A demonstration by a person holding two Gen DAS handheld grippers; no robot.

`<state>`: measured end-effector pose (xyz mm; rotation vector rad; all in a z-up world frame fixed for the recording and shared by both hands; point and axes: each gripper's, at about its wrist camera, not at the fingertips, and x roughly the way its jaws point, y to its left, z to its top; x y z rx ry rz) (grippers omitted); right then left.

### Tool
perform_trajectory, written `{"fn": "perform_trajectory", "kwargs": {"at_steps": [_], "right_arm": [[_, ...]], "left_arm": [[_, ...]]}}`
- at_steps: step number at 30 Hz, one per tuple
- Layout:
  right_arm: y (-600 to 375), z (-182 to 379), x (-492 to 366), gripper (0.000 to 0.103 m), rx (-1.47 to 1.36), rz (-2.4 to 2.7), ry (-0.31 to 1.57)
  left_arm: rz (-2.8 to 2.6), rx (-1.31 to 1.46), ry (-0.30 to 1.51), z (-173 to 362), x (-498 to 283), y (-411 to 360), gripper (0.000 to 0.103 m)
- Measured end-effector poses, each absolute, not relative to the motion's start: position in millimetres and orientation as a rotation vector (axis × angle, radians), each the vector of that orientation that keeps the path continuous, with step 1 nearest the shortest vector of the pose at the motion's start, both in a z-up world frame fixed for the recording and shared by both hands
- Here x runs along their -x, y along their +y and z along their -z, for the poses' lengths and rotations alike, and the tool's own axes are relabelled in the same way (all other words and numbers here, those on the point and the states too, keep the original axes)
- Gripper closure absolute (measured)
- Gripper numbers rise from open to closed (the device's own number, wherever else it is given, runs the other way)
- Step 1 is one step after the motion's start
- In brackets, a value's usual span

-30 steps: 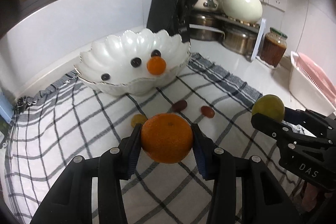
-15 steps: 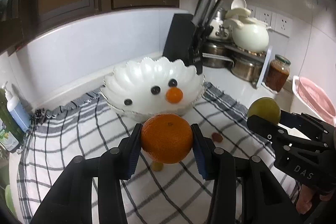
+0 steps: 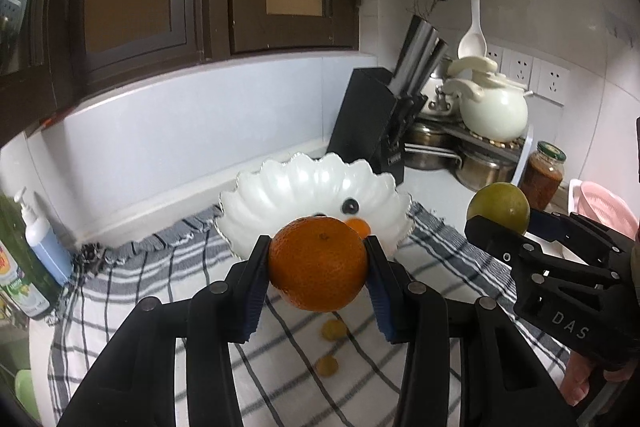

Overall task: Organize fruits
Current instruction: 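Lift the large orange and yellow-green citrus and carry both over the white bowl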

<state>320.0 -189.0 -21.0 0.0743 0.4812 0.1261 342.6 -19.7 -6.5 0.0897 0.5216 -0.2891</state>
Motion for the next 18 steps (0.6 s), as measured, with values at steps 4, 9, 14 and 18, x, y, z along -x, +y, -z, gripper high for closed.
{"fn": "perform_trajectory", "kwargs": {"at_steps": [4, 9, 14, 18], "right_arm": [[-189, 16, -334, 0.053, -0.077, -0.132, 0.470], [-188, 12, -358, 0.053, -0.087, -0.143, 0.480], [-185, 9, -387, 0.053, -0.078, -0.164, 0.495], [-183, 7, -409, 0.053, -0.059, -0.167, 0.508]], "left_arm": [[0.287, -0.093, 0.505, -1, -355, -18, 0.058], [0.285, -0.093, 0.480, -12, -371, -18, 0.058], [0.268, -0.102, 0.483, -18, -395, -19, 0.058], [0.258, -0.101, 0.507, -18, -416, -18, 0.058]]}}
